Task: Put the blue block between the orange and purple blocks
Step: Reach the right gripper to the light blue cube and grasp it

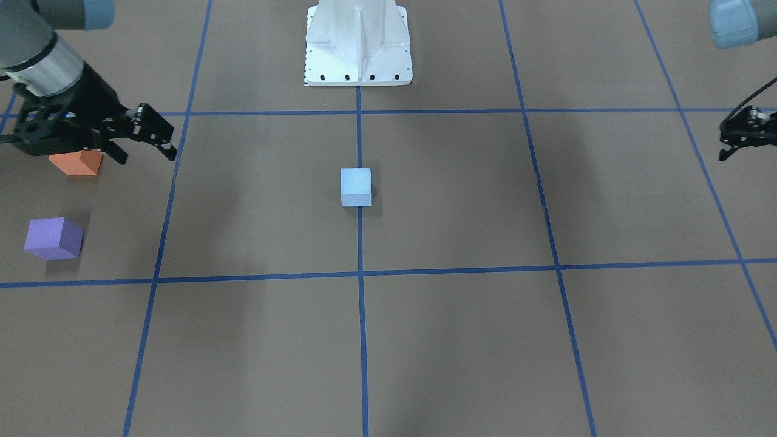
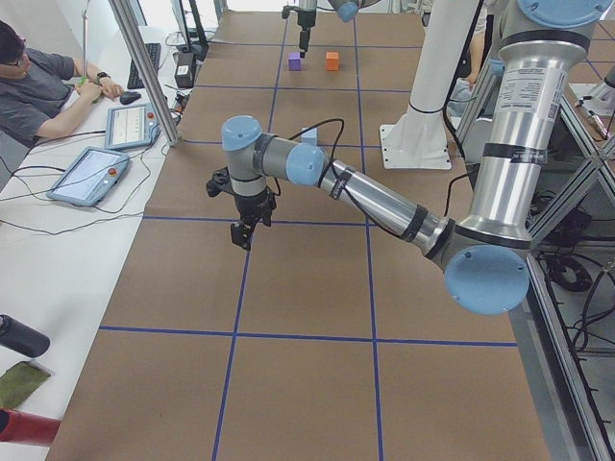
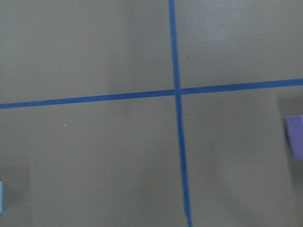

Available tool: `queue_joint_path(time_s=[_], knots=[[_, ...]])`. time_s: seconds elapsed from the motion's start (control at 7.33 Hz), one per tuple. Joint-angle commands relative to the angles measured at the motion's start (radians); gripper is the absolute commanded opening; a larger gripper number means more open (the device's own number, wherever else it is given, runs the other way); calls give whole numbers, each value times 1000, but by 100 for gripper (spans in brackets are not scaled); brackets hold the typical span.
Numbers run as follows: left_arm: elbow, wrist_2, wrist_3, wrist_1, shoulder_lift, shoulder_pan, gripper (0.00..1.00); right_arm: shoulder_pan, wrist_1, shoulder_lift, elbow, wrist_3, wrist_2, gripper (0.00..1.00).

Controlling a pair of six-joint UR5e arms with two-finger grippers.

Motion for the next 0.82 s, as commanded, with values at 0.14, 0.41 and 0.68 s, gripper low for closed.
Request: queue_joint_path(time_s=[0.14, 0.41, 0.68], knots=[[99, -72, 255, -39, 149, -237, 100, -299, -250, 316, -93, 121, -296, 100], [77, -77, 246, -76, 196, -273, 100, -359, -246, 469, -272, 132, -357, 100], [56, -84, 246, -81, 232, -273, 100, -373, -244, 555, -388, 126, -387, 100]])
